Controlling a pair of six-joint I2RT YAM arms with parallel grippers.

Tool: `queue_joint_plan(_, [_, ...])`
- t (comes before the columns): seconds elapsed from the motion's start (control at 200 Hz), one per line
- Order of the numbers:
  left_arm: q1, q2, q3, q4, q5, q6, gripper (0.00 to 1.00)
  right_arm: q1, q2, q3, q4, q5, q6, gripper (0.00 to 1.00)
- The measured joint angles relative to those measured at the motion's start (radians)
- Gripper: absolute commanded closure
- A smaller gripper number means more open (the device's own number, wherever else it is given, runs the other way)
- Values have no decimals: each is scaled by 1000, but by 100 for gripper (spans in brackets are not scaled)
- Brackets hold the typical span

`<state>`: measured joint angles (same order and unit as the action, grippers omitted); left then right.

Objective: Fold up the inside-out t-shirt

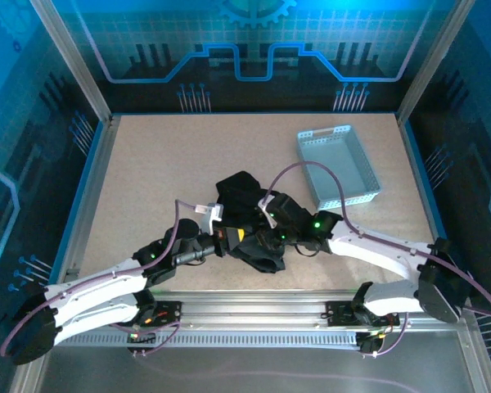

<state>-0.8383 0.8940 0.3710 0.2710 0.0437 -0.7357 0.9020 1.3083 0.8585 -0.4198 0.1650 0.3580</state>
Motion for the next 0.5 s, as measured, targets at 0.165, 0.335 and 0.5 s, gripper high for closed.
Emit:
queue_joint_plan(0.165, [0, 8, 0, 4, 15, 0, 100, -11, 21, 0, 15, 18, 23, 81])
queue_joint_plan(0.335, [6, 8, -1, 3, 6, -20, 100, -18, 7, -2, 28, 37, 32, 100])
queue_joint_plan(0.5, [49, 14, -2, -36, -39, -80, 100, -18, -151, -84, 63, 43, 35, 100])
